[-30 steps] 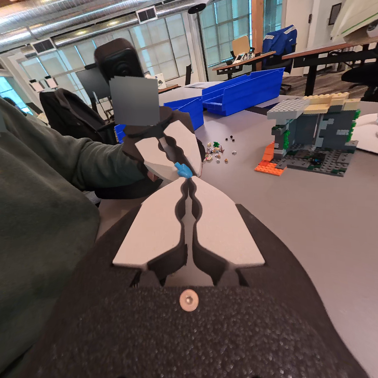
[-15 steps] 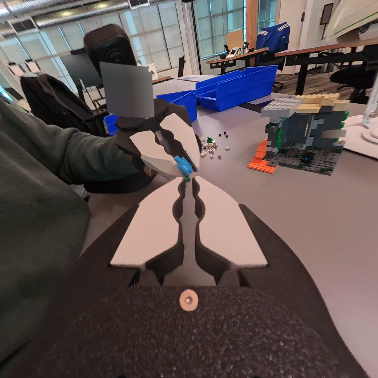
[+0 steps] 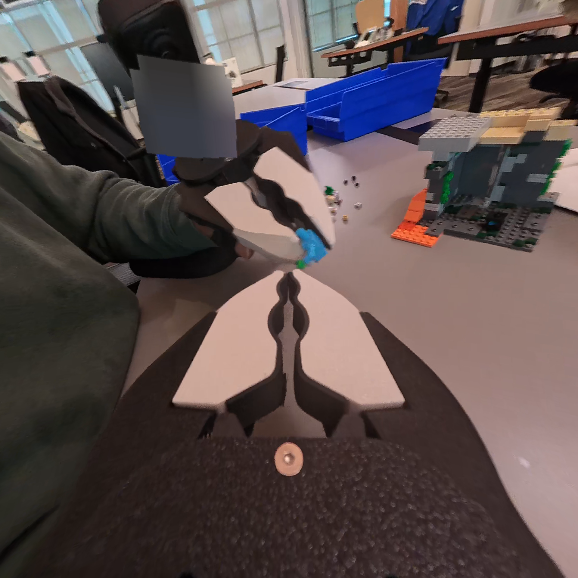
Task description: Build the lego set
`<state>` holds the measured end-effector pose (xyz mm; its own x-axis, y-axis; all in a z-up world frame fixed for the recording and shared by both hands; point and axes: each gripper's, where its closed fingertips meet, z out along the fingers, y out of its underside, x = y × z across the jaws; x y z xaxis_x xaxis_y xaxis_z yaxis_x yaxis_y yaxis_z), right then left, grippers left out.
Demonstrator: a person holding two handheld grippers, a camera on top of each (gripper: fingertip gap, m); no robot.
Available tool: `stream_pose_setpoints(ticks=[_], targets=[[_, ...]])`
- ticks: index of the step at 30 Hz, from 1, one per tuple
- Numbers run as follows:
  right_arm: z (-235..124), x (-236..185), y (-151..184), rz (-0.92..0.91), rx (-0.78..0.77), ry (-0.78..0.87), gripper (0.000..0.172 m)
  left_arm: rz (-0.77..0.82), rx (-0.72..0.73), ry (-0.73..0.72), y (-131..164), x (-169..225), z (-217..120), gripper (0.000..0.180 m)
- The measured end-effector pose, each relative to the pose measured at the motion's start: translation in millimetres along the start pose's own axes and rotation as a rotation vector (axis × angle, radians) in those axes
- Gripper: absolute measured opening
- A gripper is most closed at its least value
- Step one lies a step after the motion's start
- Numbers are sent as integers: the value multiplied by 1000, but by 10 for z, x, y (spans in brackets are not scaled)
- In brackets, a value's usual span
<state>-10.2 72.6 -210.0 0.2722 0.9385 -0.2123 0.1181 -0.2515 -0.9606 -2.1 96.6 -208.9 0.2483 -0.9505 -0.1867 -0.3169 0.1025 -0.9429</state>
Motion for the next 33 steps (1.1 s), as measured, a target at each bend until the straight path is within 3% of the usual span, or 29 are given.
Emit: stream_pose_setpoints(ticks=[9,15,24,29,33], targets=[[-141,67,-159,-53,70,38,4,-64,-81,93,148,90,37,10],[25,31,27,-224,-93,82,13,-57,-127,130,213,185,67,10],[2,117,37,-177,-115,126,4,-65,-126,124,220,171,69,17],[-223,680,22,-22,-164,269,4,-59,-140,48,289,0,43,19],[-407,1241,231,126,-240,345,4,-49,-175,22,396,-56,56,16]])
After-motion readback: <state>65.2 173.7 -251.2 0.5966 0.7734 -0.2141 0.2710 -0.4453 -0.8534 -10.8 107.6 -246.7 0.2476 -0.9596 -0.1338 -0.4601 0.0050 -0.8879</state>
